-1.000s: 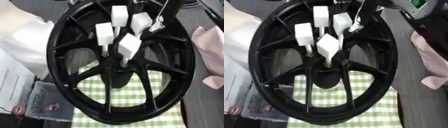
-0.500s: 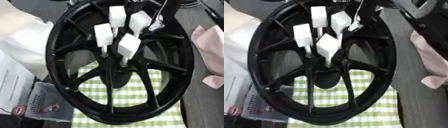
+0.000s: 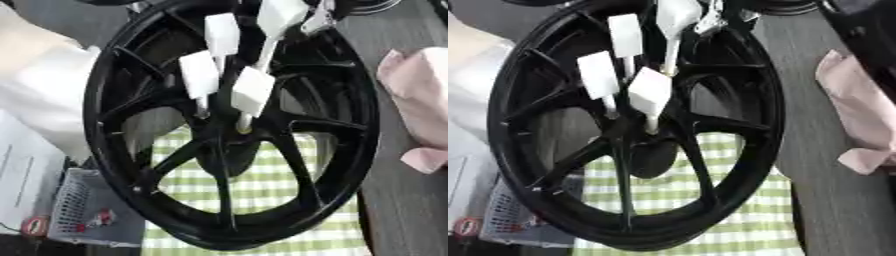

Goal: Pull the pin out of the wheel hub.

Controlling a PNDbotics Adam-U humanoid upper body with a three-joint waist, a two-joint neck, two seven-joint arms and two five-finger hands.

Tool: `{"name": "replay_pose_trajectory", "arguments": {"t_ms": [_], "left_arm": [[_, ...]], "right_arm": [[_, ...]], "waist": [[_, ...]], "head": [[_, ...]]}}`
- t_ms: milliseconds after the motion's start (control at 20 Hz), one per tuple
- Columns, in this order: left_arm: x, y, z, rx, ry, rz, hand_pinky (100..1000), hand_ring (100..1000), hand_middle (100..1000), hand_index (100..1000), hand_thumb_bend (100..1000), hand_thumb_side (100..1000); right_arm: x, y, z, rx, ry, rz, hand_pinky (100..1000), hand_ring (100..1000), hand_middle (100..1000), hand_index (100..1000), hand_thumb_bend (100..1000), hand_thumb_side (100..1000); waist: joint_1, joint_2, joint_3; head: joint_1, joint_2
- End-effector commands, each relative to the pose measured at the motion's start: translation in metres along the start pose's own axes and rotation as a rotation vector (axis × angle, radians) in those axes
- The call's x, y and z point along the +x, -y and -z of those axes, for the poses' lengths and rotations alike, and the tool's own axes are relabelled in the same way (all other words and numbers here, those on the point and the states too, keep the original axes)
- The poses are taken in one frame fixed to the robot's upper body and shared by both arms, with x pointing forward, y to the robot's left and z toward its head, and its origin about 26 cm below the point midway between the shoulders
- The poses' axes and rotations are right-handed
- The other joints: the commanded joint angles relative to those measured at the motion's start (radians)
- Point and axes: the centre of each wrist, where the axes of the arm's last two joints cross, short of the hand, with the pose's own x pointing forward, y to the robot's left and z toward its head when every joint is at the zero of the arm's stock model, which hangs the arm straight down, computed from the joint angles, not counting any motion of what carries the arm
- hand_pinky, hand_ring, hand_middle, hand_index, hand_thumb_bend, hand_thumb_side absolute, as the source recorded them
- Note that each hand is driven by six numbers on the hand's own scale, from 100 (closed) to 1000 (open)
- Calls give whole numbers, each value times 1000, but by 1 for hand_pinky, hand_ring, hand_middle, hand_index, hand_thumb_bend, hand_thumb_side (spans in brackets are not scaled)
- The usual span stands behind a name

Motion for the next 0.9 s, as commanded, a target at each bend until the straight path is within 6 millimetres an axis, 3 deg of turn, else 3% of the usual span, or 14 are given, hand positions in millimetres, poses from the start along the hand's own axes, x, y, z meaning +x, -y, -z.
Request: {"name": "replay_pose_trajectory", "arguments": {"t_ms": [50,250,450,650,750,850,900], "left_arm": [[6,-7,3,11,26,19,667,731,638,763,732,493],[7,-9,4,27,32,25,667,731,638,763,732,493],[9,-12,5,43,39,27,666,730,637,762,732,492],[9,-12,5,45,41,26,666,730,637,762,732,492],[10,-15,5,70,45,30,667,730,637,762,733,493],[9,-19,5,91,43,36,667,730,637,762,734,492],[9,-19,5,94,43,35,666,730,637,762,734,492]], "right_arm": [[3,26,-44,-163,-18,-10,832,637,475,578,487,100],[-15,25,-110,-348,-134,-11,833,640,479,583,489,100],[-49,6,-176,-545,-307,24,843,653,492,604,489,122],[-58,-4,-192,-599,-348,29,843,653,492,604,489,122],[-65,-8,-200,-625,-397,44,836,677,528,648,509,169],[-84,-19,-216,-679,-503,89,848,709,579,694,523,216],[-93,-26,-225,-705,-559,110,865,744,659,747,537,253]], "waist": [[6,-30,-5],[8,-27,-17],[18,-20,-23],[20,-18,-22],[34,-10,-42],[45,-8,-64],[49,-9,-68]], "head": [[9,-12],[27,-16],[49,-25],[50,-26],[85,-35],[107,-36],[111,-35]]}}
